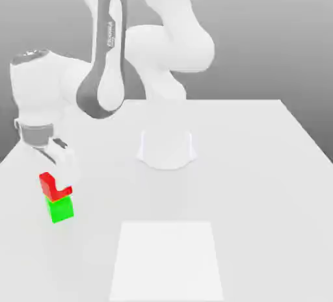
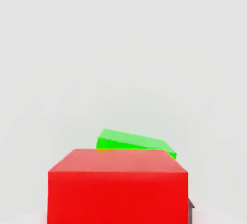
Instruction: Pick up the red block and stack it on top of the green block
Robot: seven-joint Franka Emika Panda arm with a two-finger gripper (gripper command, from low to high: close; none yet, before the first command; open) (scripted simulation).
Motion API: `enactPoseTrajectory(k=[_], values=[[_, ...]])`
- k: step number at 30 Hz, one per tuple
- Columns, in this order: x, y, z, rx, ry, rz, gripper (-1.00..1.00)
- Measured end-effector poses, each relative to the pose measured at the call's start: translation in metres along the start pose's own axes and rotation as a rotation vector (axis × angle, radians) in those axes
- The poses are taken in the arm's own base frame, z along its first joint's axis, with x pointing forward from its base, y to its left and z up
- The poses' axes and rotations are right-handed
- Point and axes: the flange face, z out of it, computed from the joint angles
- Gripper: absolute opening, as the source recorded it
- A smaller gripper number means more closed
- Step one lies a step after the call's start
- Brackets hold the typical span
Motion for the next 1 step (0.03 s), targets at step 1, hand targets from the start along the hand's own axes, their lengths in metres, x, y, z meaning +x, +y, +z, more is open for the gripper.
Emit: enactPoseTrajectory(k=[1], values=[[0.0, 0.0, 0.0, 0.0, 0.0, 0.0, 1.0]])
